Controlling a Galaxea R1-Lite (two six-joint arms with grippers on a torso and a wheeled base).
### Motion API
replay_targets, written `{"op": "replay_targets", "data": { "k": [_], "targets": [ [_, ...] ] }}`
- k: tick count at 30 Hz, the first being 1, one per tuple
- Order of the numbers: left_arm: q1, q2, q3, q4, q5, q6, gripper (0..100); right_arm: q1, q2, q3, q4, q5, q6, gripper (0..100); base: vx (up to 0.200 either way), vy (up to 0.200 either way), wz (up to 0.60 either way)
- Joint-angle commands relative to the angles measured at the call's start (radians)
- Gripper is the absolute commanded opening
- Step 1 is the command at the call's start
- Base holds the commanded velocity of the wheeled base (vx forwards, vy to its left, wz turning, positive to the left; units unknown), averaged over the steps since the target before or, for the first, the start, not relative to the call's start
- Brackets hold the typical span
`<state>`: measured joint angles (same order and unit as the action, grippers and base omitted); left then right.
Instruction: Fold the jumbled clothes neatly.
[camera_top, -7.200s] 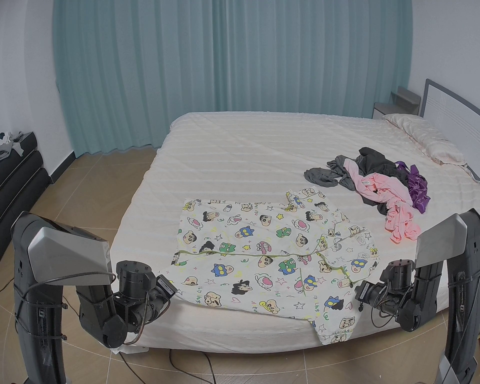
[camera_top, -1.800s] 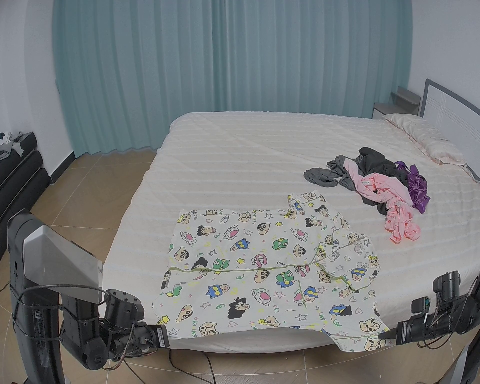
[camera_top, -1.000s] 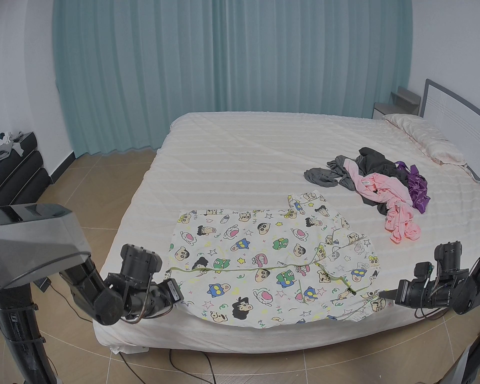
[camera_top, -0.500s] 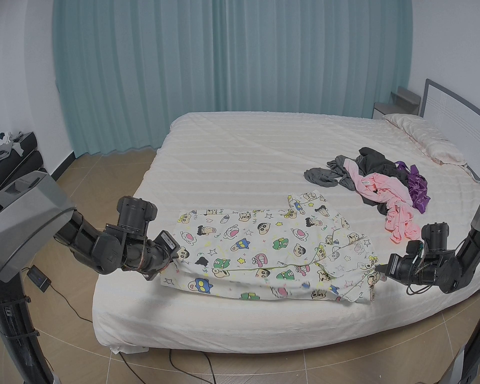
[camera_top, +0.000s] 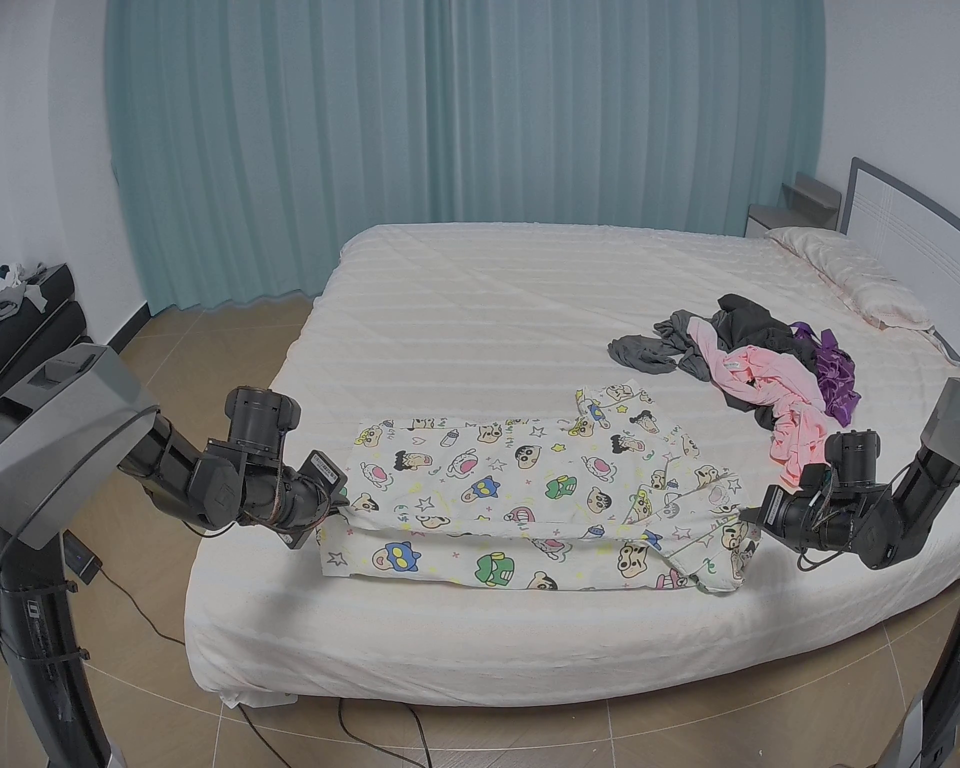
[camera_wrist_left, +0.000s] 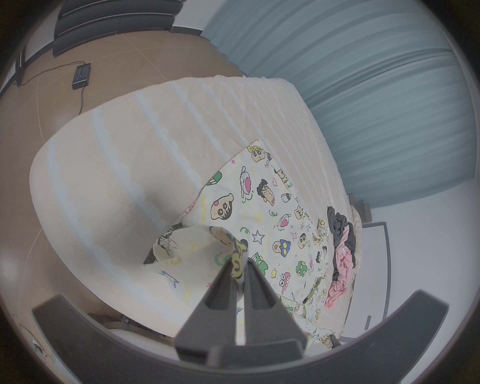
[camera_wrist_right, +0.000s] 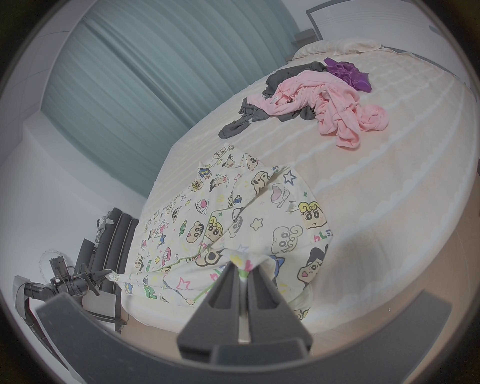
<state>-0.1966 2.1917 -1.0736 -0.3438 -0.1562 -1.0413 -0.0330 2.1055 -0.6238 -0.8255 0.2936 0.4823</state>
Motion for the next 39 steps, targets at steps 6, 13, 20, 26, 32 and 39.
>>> {"op": "replay_targets", "data": {
  "k": [6,13,20,26,32,39],
  "targets": [
    [0.003,-0.073,0.064,0.106,-0.009,0.009,0,0.001,-0.073,0.07,0.0,0.004,-0.002,0,0.0,0.0,0.0],
    [0.003,-0.181,0.199,0.126,-0.046,0.075,0,0.002,-0.171,0.138,0.075,0.016,-0.016,0,0.0,0.0,0.0],
    [0.002,-0.193,0.268,0.217,-0.046,0.159,0,0.001,-0.256,0.145,0.263,0.016,-0.087,0,0.0,0.0,0.0],
    [-0.003,-0.194,0.316,0.252,-0.045,0.213,0,0.001,-0.277,0.184,0.286,0.015,-0.122,0,0.0,0.0,0.0],
    [-0.01,-0.196,0.353,0.253,-0.04,0.236,0,-0.001,-0.277,0.199,0.293,0.009,-0.142,0,0.0,0.0,0.0],
    [-0.038,-0.214,0.353,0.301,-0.04,0.244,0,-0.001,-0.302,0.197,0.371,0.009,-0.179,0,0.0,0.0,0.0]
  ]
}}
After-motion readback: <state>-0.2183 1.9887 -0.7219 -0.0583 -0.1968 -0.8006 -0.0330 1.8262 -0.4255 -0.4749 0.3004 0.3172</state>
